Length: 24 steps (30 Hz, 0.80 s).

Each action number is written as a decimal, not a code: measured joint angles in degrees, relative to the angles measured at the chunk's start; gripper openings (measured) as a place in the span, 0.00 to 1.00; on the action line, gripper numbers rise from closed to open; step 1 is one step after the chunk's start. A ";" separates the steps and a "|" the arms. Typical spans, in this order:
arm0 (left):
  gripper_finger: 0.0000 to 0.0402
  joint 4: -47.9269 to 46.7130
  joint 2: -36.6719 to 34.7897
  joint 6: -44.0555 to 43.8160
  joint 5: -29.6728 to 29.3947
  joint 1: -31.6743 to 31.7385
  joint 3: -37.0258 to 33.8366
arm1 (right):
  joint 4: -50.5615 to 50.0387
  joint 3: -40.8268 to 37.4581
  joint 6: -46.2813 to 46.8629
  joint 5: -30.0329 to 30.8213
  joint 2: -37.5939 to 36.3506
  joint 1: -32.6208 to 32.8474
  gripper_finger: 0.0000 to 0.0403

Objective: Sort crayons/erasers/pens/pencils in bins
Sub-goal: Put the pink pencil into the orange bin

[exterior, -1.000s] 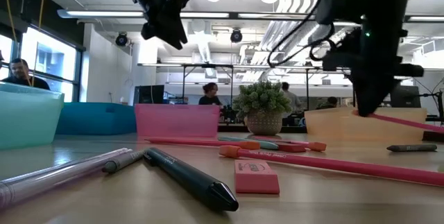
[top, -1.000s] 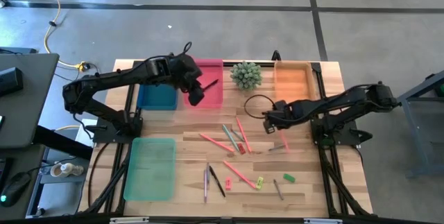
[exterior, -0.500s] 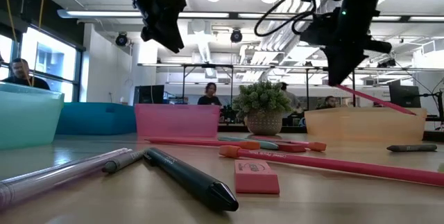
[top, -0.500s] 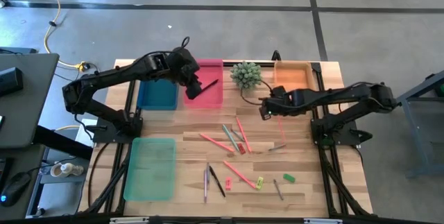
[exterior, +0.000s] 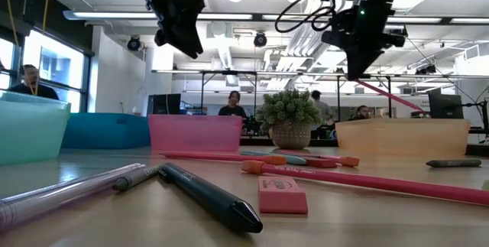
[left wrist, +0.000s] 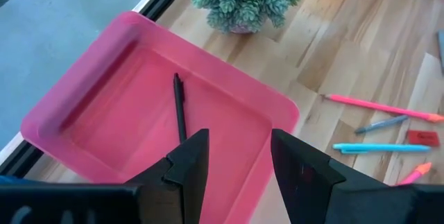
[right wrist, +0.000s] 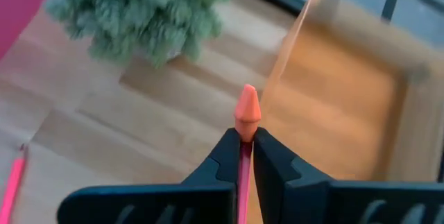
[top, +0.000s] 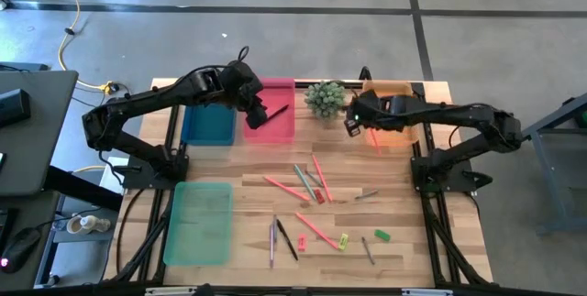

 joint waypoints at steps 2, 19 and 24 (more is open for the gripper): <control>0.35 0.13 0.00 -0.58 -0.01 0.00 0.00 | 0.02 1.95 -4.44 -0.26 0.00 -2.43 0.01; 0.35 0.46 -0.01 -9.94 -0.44 0.00 0.00 | 0.57 9.98 -29.99 -10.64 1.61 -27.92 0.01; 0.35 0.46 -0.01 -10.32 -0.44 0.00 0.00 | -0.22 9.97 -33.29 -13.11 6.35 -32.01 0.01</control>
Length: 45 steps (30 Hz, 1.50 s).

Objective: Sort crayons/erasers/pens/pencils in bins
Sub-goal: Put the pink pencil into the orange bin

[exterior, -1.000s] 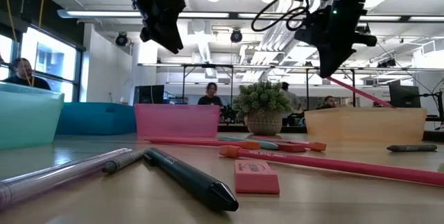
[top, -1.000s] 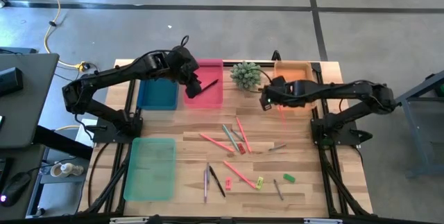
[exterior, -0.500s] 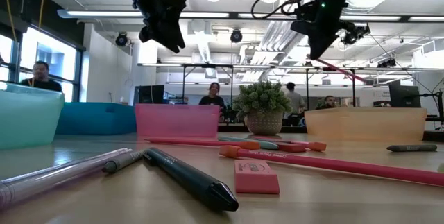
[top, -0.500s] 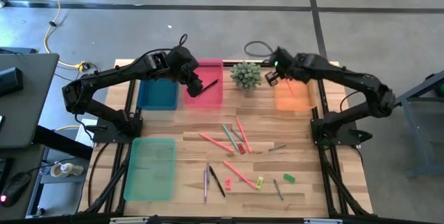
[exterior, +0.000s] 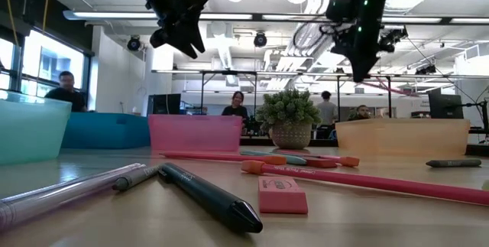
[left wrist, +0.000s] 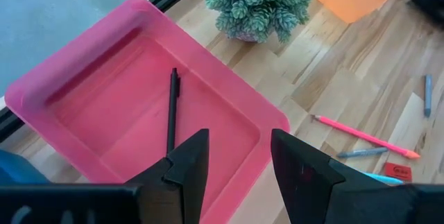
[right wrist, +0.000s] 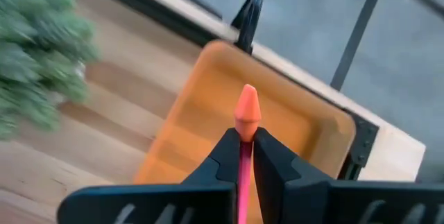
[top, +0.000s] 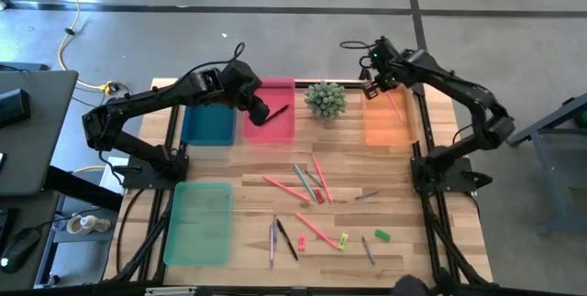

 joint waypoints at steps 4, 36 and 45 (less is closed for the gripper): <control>0.35 0.00 0.01 -0.50 -0.01 0.00 0.00 | -0.20 -0.02 -2.40 -2.67 5.28 -1.91 0.01; 0.35 -0.02 -0.01 -0.73 0.26 -0.07 0.00 | 2.77 -0.07 -10.22 -11.20 21.12 -10.30 0.01; 0.35 -3.05 0.00 -3.89 0.46 -2.73 0.02 | 3.15 -0.07 -10.03 -9.99 21.12 -10.65 0.18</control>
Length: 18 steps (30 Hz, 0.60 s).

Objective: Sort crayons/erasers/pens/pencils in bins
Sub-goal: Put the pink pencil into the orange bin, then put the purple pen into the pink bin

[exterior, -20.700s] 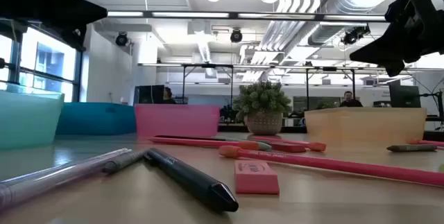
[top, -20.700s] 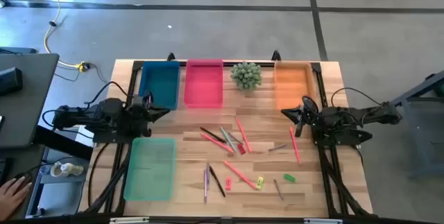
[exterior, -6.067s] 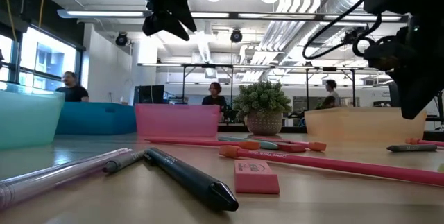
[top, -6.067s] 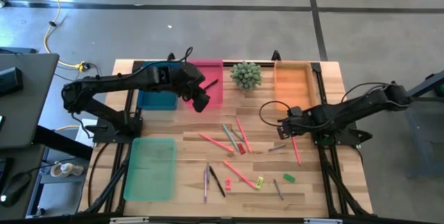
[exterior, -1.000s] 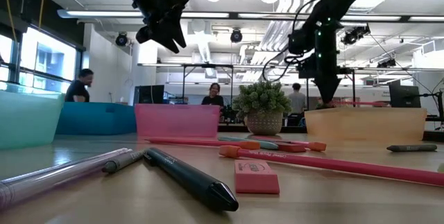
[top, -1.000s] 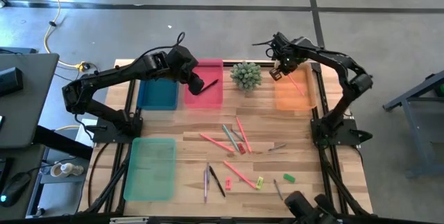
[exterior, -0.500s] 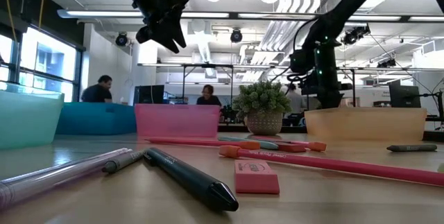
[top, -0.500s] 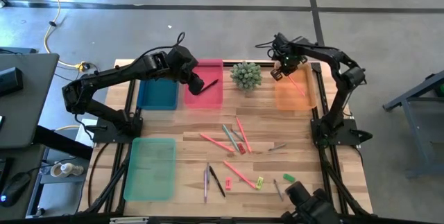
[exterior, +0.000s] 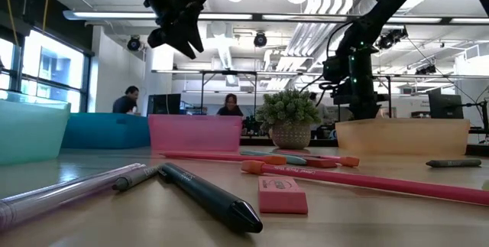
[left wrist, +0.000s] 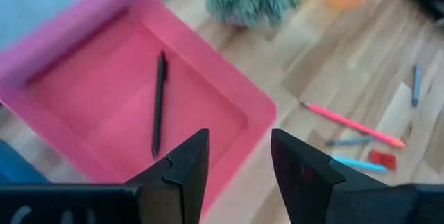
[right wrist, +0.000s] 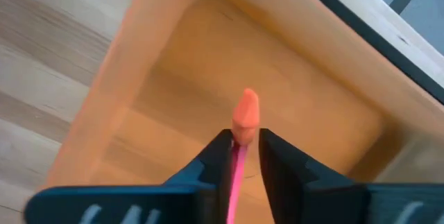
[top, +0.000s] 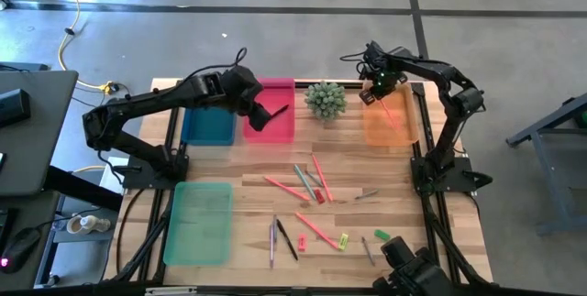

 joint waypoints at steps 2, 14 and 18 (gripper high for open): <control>0.35 -2.40 -0.02 -1.40 0.00 -1.15 0.00 | 0.07 0.00 0.35 -0.02 0.00 0.00 0.22; 0.35 -14.51 -0.02 -7.23 -0.26 -8.48 0.00 | -3.95 0.00 3.34 -1.11 -7.17 0.22 0.26; 0.35 -16.04 -0.02 -10.02 -0.26 -10.37 0.00 | -5.22 0.00 7.04 -5.49 -12.79 0.25 0.26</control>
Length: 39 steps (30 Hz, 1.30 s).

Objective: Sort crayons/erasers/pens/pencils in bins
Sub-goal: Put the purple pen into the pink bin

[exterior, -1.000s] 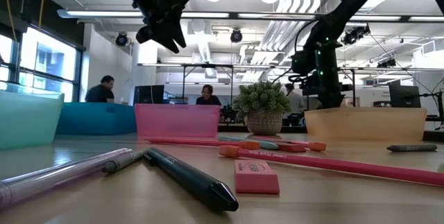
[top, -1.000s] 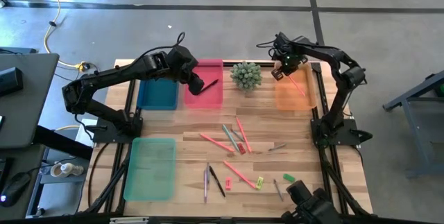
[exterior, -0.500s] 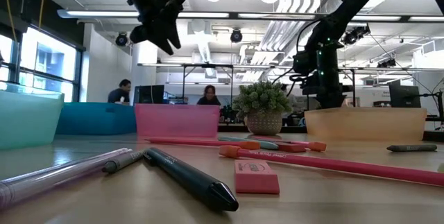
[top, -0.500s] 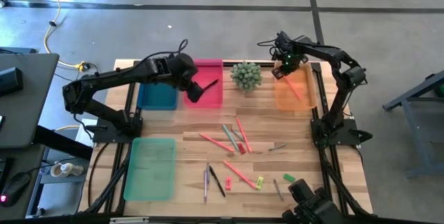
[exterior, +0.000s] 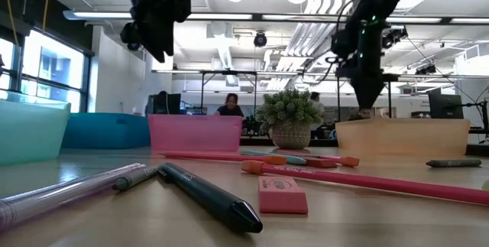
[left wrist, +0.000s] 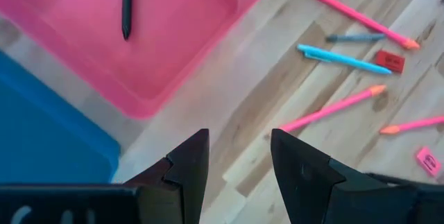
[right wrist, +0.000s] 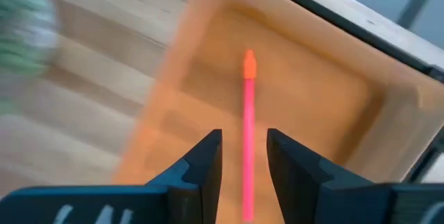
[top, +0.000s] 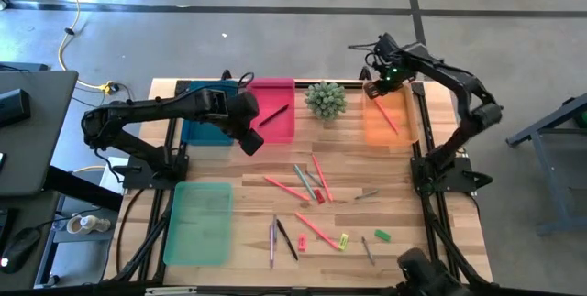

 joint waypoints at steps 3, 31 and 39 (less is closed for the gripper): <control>0.35 -0.14 0.00 0.87 -0.07 -1.70 0.00 | -0.83 0.00 3.71 -3.21 -4.66 0.54 0.26; 0.36 -0.10 0.00 -13.74 -2.01 -15.50 0.00 | -3.69 0.00 22.97 0.69 -22.51 28.12 0.26; 0.36 0.27 1.25 -33.47 -3.15 -23.53 -0.02 | -7.94 0.00 19.97 0.49 -22.51 31.60 0.26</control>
